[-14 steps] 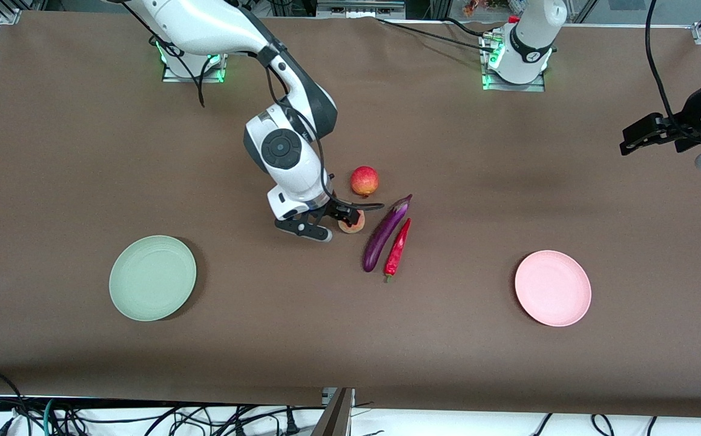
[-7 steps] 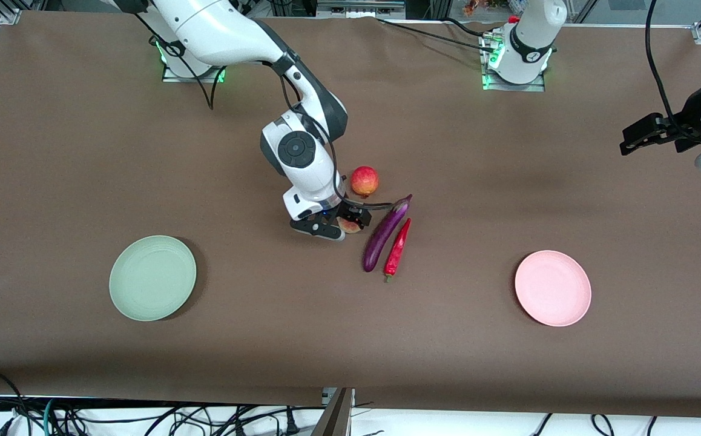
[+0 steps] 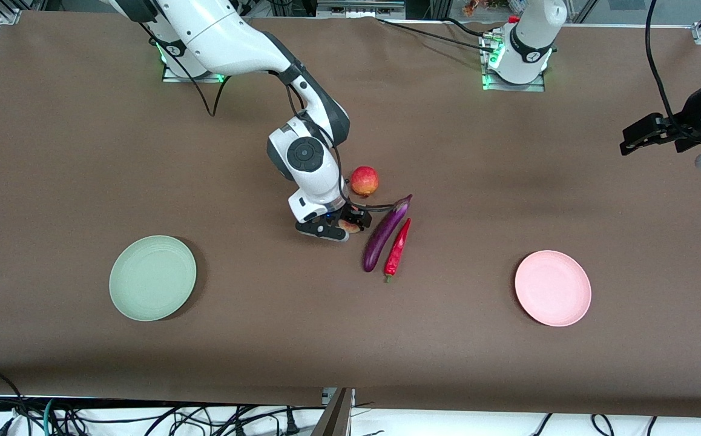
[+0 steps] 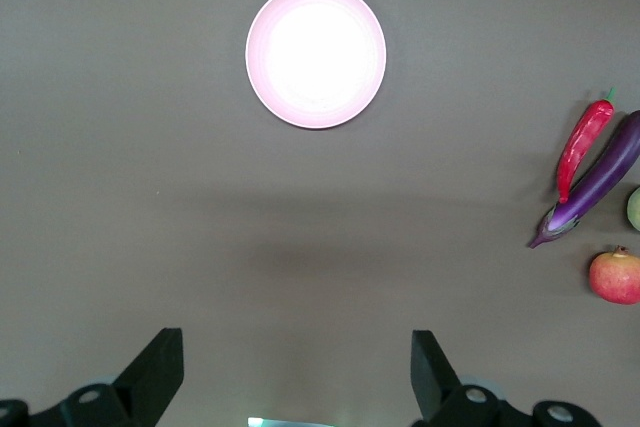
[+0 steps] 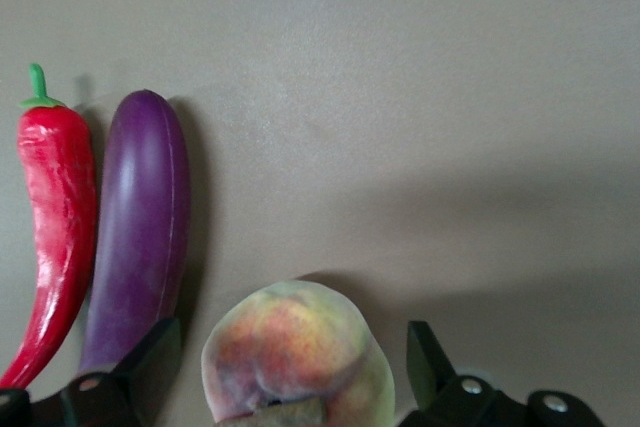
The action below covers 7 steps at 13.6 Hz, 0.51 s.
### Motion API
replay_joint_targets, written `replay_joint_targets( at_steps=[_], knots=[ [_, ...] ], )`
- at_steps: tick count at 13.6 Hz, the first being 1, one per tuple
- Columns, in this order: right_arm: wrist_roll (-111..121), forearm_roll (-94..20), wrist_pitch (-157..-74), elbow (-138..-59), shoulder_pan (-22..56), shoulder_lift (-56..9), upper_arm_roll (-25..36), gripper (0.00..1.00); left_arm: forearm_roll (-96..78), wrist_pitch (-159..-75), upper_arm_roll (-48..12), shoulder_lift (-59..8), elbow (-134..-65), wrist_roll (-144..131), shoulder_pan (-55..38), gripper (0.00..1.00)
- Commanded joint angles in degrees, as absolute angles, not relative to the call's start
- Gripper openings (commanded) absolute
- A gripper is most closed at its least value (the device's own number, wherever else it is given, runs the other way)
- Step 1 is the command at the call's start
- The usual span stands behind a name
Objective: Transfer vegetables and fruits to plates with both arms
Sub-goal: 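Grasp the flat peach with the right gripper and lift it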
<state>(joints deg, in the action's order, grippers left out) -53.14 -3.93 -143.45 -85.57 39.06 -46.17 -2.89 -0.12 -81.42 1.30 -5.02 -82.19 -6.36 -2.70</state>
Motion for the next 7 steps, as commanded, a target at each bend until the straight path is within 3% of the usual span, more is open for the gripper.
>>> replay_joint_targets(
  at_steps=[1,7],
  knots=[
    [-54.4,-3.0,-145.3,-85.3,40.1,-47.3,-2.3,1.00,0.1,-81.6,1.0,-5.0,-82.0,-6.0,-2.3,1.00],
    [-54.4,-3.1,-145.7,-85.3,40.8,-48.5,-2.3,1.00,0.1,-81.7,1.0,-5.0,-81.9,-6.0,-2.7,1.00]
  ],
)
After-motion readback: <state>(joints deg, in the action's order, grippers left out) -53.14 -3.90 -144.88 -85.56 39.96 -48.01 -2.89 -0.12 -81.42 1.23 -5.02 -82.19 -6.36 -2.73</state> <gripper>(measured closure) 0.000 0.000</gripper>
